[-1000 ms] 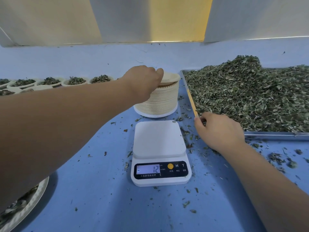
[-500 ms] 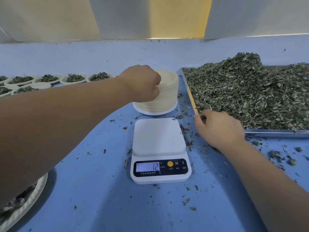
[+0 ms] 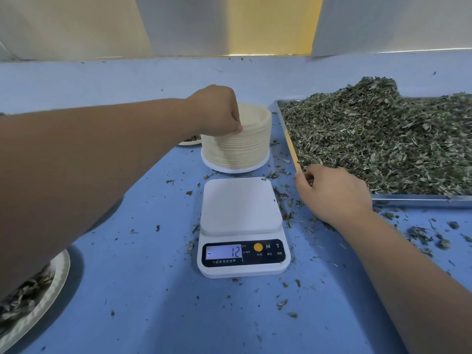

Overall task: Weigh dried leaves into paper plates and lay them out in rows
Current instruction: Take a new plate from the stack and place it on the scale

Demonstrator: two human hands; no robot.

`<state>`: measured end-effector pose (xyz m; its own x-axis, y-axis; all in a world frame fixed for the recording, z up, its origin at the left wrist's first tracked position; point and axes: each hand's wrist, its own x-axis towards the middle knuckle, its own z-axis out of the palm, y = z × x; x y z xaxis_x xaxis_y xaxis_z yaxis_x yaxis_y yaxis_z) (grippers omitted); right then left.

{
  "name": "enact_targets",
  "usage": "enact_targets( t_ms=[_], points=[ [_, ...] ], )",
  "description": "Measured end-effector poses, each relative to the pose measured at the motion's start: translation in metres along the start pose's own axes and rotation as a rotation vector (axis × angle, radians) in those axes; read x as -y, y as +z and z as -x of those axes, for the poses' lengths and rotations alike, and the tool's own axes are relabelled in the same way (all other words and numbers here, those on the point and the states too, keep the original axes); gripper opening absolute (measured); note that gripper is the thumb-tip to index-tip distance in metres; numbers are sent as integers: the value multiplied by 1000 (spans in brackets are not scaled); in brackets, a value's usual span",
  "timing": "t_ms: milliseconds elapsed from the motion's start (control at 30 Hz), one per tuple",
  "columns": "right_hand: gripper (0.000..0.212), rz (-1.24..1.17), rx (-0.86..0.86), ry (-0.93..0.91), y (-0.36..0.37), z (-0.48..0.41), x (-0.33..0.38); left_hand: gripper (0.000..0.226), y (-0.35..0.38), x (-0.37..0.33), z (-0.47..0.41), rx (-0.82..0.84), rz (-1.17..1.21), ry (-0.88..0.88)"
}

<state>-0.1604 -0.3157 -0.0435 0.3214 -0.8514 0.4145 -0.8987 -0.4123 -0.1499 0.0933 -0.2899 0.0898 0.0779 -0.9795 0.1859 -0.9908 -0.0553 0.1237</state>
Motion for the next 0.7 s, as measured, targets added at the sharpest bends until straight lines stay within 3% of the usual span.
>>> enact_targets(
  t_ms=[133, 267, 567, 700],
  points=[
    [41, -1, -7, 4, 1, 0, 0, 22, -4, -8, -1, 24, -185, 52],
    [42, 0, -8, -4, 1, 0, -1, 15, -3, -10, 0, -10, -209, 47],
    [41, -11, -14, -9, 1, 0, -1, 34, 1, -10, 10, -83, -415, 179],
    [41, -14, -5, -8, 2, 0, -1, 18, 0, -11, 14, -137, -512, 259]
  ],
)
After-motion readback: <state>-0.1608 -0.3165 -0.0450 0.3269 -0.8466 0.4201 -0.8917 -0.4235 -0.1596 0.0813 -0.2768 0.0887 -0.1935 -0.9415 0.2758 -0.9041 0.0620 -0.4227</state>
